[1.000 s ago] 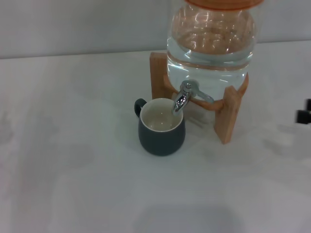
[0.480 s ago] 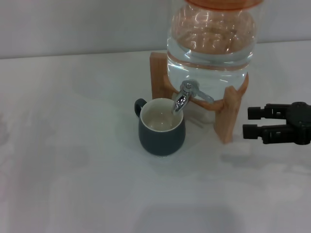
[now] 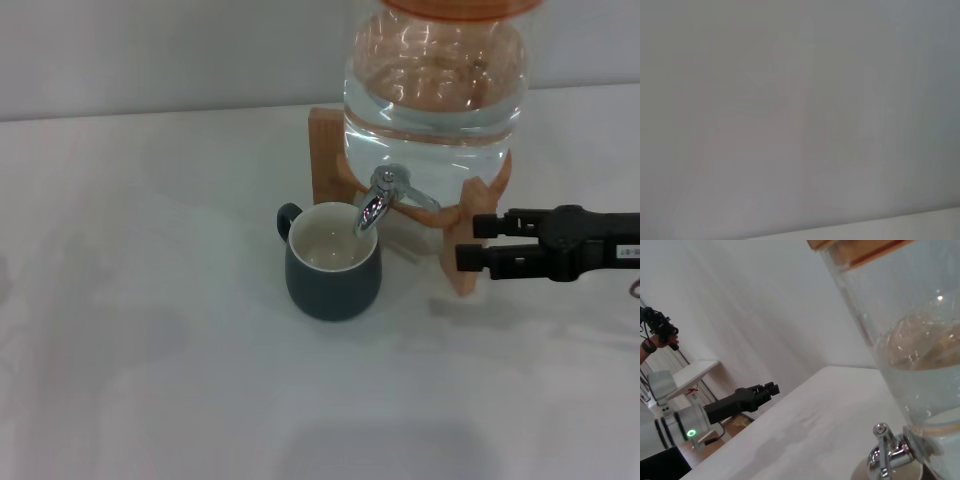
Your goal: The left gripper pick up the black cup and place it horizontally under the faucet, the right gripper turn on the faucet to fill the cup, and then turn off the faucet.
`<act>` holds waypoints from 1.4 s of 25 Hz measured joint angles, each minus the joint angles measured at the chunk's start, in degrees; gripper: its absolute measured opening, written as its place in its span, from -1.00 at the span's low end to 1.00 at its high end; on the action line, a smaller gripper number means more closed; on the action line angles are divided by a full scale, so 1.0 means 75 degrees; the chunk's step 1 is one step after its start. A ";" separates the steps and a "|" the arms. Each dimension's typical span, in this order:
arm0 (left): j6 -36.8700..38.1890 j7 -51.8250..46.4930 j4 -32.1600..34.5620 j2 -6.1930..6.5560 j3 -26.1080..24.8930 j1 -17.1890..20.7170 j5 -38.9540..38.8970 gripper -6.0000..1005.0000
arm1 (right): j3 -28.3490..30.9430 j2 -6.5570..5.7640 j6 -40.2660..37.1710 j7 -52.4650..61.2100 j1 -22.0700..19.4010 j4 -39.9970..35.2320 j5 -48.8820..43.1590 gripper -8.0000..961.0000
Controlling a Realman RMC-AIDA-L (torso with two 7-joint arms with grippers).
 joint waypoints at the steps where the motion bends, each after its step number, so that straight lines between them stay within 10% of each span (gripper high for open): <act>1: 0.0000 -0.0001 0.0001 -0.0001 -0.0005 0.0007 0.0012 -0.44 | -0.0033 0.0002 -0.0033 -0.0016 0.0023 0.0041 0.0007 0.75; 35: 0.0001 -0.0094 -0.0270 -0.0012 0.0034 -0.0015 0.0066 -0.44 | -0.0541 0.0016 -0.0107 0.0055 0.0330 0.0057 0.0596 0.75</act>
